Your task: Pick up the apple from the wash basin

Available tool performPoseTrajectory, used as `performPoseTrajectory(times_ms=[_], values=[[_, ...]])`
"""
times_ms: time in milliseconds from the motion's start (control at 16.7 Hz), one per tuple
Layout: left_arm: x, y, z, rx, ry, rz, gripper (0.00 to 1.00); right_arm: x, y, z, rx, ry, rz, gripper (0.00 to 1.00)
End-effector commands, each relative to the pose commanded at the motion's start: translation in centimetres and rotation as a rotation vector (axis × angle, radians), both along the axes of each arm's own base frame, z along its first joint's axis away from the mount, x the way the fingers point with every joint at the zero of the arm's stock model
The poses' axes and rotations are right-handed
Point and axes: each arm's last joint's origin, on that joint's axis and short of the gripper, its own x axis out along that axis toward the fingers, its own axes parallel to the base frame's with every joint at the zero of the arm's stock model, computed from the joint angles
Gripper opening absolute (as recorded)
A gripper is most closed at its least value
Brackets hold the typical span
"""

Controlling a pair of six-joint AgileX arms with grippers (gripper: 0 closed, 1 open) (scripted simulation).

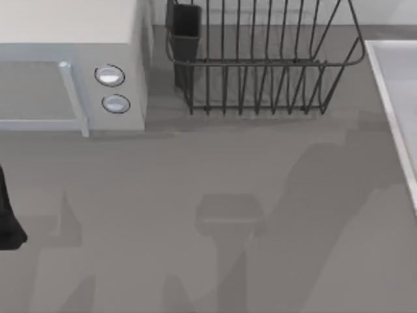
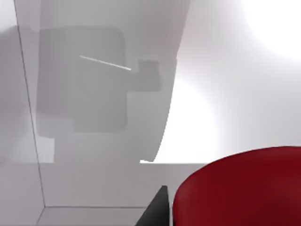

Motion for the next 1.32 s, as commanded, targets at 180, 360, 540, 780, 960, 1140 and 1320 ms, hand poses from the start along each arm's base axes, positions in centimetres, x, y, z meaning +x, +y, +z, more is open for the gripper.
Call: performPoseTrajectory(times_ms=[180, 360, 540, 780, 960, 1140, 1320], values=[[0.0, 0.0, 0.0, 0.0, 0.0, 0.0, 1.0, -1.0, 0.3, 6.0, 0.001, 0.005, 0.0, 0.0], [0.0, 0.0, 0.0, 0.0, 0.0, 0.0, 1.0, -2.1, 0.7, 10.4, -0.005, -0.015, 0.0, 0.0], [0.0, 0.0, 0.0, 0.0, 0.0, 0.0, 1.0, -2.5, 0.9, 11.6, -0.008, -0.026, 0.0, 0.0], [0.0, 0.0, 0.0, 0.0, 0.0, 0.0, 1.0, -2.4, 1.0, 11.4, -0.006, -0.024, 0.001, 0.0], [0.0, 0.0, 0.0, 0.0, 0.0, 0.0, 1.0, -1.9, 3.6, 11.2, -0.002, -0.014, 0.001, 0.0], [0.0, 0.0, 0.0, 0.0, 0.0, 0.0, 1.0, -1.5, 9.8, 11.0, 0.002, 0.0, 0.001, 0.0], [0.0, 0.0, 0.0, 0.0, 0.0, 0.0, 1.0, -2.7, 19.0, 10.7, 0.002, 0.015, 0.004, 0.0]])
